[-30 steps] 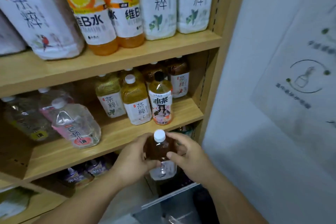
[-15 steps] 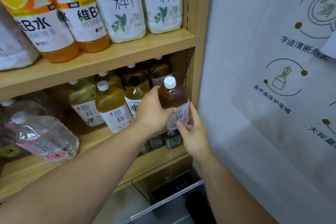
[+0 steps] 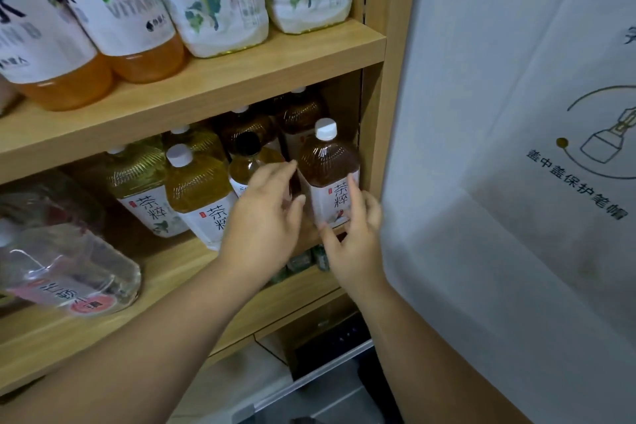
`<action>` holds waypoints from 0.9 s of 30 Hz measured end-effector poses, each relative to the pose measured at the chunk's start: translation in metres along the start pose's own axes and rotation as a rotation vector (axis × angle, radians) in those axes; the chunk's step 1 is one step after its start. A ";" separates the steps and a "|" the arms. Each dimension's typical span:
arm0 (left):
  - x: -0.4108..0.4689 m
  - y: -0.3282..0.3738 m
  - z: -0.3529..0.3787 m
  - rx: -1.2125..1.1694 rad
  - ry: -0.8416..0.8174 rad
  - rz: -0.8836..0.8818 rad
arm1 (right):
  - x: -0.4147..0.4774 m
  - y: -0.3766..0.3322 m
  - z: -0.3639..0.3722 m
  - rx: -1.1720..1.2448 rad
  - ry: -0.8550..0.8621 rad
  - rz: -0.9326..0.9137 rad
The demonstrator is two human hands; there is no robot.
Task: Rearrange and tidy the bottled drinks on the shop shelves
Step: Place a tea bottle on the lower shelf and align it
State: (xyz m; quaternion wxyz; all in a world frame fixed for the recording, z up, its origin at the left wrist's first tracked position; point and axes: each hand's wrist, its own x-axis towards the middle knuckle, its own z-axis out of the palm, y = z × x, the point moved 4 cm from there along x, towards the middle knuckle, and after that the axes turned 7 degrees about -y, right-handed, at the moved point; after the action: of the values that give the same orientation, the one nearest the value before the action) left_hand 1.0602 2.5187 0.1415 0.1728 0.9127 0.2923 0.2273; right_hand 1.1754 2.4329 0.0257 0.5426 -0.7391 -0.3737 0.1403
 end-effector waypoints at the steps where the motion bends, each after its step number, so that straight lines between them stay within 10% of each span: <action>1: -0.009 -0.008 -0.007 0.016 0.057 0.001 | -0.003 -0.004 0.001 -0.049 0.001 -0.034; 7: -0.012 -0.046 -0.016 0.137 0.064 -0.274 | -0.002 -0.010 0.014 -0.130 -0.017 -0.041; 27: 0.016 -0.046 0.008 0.132 0.000 -0.334 | 0.041 0.000 0.047 0.000 -0.064 0.096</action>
State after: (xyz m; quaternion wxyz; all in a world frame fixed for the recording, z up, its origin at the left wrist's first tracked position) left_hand 1.0552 2.5627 0.1191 0.1478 0.8609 0.4540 0.1760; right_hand 1.1748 2.4945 0.0162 0.5229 -0.7514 -0.3549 0.1898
